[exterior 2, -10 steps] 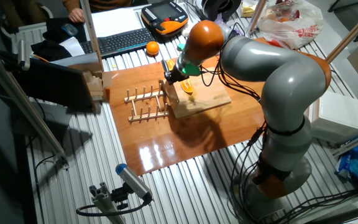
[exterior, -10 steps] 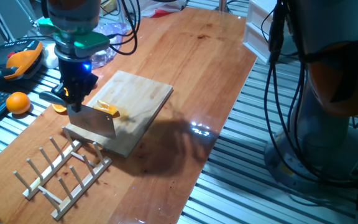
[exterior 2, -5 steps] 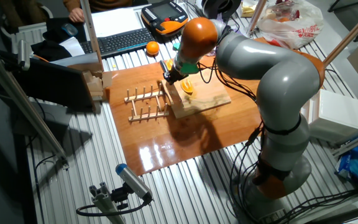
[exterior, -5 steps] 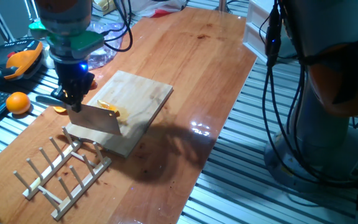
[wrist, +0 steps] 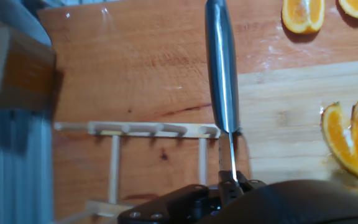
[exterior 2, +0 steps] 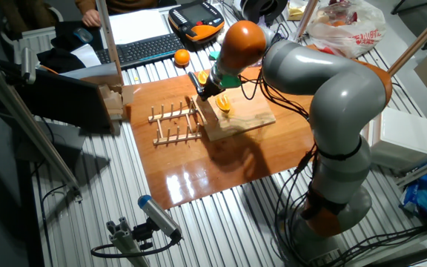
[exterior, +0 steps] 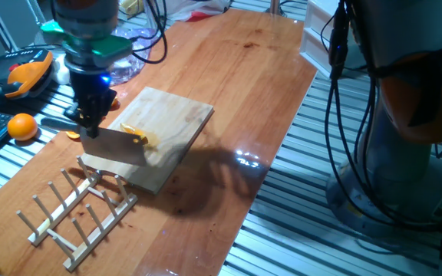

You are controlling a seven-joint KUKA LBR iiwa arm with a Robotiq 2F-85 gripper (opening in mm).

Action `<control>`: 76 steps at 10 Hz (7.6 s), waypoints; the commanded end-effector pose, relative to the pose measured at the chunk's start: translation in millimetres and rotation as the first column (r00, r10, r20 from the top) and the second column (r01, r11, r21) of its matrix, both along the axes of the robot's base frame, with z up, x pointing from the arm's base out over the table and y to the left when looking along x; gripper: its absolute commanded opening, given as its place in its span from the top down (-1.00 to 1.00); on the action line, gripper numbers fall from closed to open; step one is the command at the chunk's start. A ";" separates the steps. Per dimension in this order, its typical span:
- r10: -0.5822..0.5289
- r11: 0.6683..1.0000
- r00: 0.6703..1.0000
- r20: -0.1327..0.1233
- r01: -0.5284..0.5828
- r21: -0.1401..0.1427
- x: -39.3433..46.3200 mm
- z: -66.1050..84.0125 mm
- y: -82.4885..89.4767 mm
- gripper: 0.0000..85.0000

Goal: Chop the orange

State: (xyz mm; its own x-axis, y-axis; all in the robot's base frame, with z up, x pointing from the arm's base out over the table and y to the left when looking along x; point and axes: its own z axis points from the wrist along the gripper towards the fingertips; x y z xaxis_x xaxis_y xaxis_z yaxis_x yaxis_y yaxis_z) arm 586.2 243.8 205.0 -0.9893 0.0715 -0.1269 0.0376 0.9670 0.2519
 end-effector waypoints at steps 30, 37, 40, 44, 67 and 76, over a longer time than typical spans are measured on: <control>0.033 0.969 0.998 0.053 -0.019 -0.246 23.7 -104.4 46.0 1.00; 0.034 0.966 0.998 0.048 -0.020 -0.257 24.6 -107.8 47.2 0.60; 0.040 0.961 0.999 0.025 -0.032 -0.275 26.4 -100.4 49.1 0.60; 0.037 0.969 0.996 -0.076 -0.055 -0.242 25.3 -50.9 47.5 0.60; 0.152 0.965 0.982 -0.108 -0.171 -0.197 11.3 -17.7 13.6 1.00; 0.154 0.965 0.982 -0.107 -0.173 -0.199 7.6 -14.4 14.0 1.00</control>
